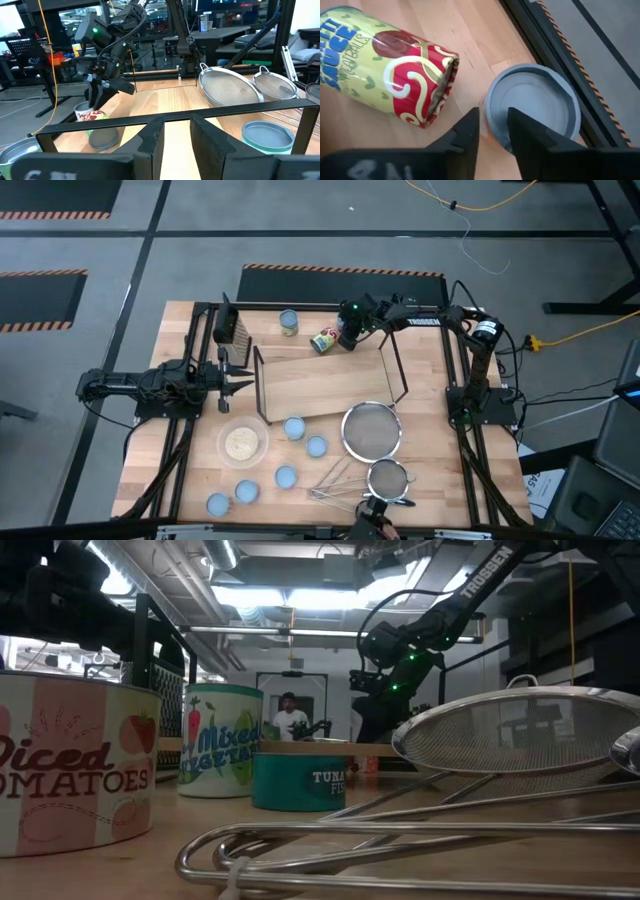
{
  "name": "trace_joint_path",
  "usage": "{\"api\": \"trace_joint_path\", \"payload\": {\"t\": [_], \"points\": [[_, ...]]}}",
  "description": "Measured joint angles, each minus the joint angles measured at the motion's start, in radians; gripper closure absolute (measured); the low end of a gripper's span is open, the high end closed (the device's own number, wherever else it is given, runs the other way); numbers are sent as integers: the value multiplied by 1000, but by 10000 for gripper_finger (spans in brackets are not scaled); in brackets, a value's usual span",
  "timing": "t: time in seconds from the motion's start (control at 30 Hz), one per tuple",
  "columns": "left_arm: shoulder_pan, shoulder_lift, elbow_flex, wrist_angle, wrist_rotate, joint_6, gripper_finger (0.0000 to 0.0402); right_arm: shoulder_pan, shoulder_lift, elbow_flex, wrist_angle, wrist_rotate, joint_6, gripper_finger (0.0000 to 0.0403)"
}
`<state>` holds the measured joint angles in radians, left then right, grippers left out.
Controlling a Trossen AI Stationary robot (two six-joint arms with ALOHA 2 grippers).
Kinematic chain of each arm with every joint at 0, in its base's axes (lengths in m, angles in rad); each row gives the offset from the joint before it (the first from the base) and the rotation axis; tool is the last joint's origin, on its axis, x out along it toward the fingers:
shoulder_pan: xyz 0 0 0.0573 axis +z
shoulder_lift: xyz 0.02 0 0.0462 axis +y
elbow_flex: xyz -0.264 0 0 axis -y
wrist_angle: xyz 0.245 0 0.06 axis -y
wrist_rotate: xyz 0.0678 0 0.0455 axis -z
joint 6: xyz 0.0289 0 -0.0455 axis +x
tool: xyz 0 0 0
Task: Pick and place cans onto a shelf
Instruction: Put the large orange can on the shelf
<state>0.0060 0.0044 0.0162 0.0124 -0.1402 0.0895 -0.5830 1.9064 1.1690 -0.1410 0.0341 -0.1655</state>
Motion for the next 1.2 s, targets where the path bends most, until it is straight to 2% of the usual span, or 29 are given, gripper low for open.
{"api": "trace_joint_path", "payload": {"t": [0.4,0.67,0.93,1.03,1.2], "points": [[0,0,0,0,0,0,315,-11,-3,0,-13,0,0,387],[0,0,0,0,0,0,315,-11,-28,0,-59,-2,-38,388],[0,0,0,0,0,0,315,10,-124,84,-295,-15,-114,390],[0,0,0,0,0,0,315,40,-160,133,-387,-92,-171,389],[0,0,0,0,1,0,315,121,-203,207,-567,-308,-283,390]]}}
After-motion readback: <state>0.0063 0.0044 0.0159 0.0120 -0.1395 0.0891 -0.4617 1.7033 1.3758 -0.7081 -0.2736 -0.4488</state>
